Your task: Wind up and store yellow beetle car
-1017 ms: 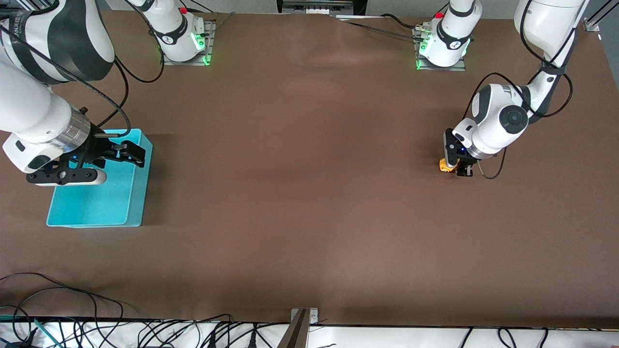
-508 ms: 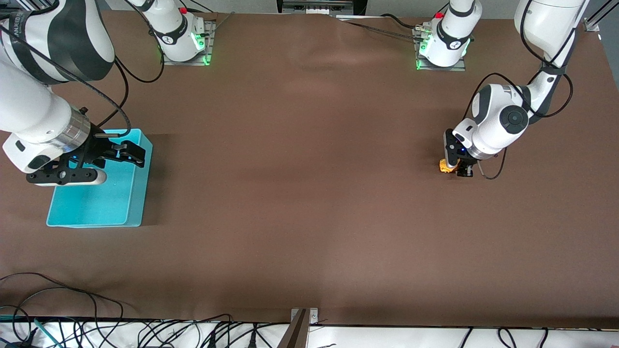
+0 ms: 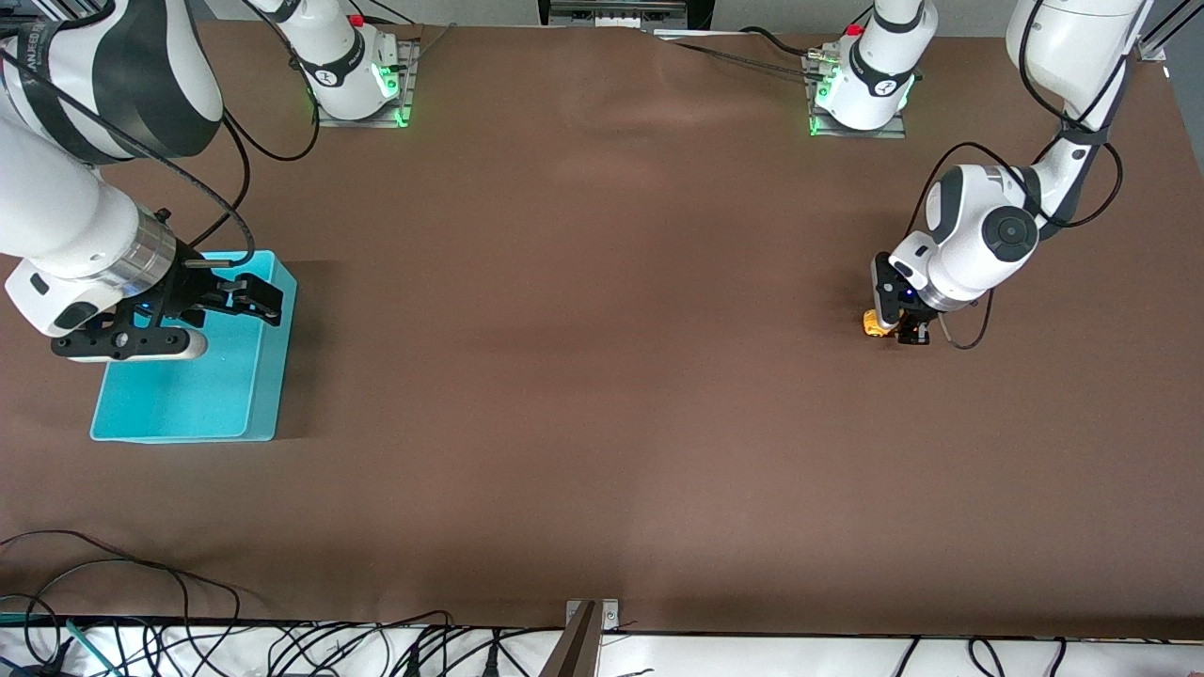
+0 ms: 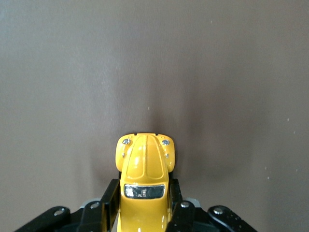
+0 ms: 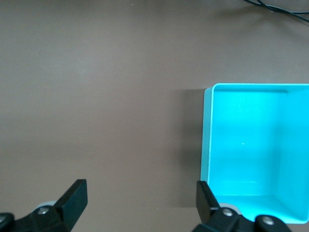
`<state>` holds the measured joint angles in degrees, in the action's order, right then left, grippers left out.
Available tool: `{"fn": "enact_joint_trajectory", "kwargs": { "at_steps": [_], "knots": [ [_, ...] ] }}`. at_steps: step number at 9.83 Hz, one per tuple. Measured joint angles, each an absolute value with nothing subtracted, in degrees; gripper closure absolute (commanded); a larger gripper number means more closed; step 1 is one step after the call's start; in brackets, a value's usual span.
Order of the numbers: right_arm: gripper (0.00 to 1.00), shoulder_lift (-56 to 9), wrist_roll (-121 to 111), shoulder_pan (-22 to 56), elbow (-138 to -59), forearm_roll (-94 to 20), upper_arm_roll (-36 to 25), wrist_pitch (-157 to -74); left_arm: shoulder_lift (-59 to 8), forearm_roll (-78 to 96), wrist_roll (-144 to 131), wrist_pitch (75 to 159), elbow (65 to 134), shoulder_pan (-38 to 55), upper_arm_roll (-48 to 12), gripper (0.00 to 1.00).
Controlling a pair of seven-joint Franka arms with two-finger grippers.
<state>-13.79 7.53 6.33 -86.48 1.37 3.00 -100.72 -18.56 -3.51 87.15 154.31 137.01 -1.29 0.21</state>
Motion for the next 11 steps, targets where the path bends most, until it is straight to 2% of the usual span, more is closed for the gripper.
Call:
{"fn": "enact_joint_trajectory", "kwargs": {
  "at_steps": [5, 11],
  "knots": [
    [0.0, -13.8, 7.5, 6.3, -86.5, 1.4, 3.0, -100.1, -19.1, -3.5, 93.8, 154.4, 136.4, -2.2, 5.9, 1.0],
    [0.0, -13.8, 7.5, 6.3, -86.5, 1.4, 3.0, -99.8, -21.5, -3.5, 105.5, 155.1, 133.1, -9.7, 8.4, 1.0]
  ]
}}
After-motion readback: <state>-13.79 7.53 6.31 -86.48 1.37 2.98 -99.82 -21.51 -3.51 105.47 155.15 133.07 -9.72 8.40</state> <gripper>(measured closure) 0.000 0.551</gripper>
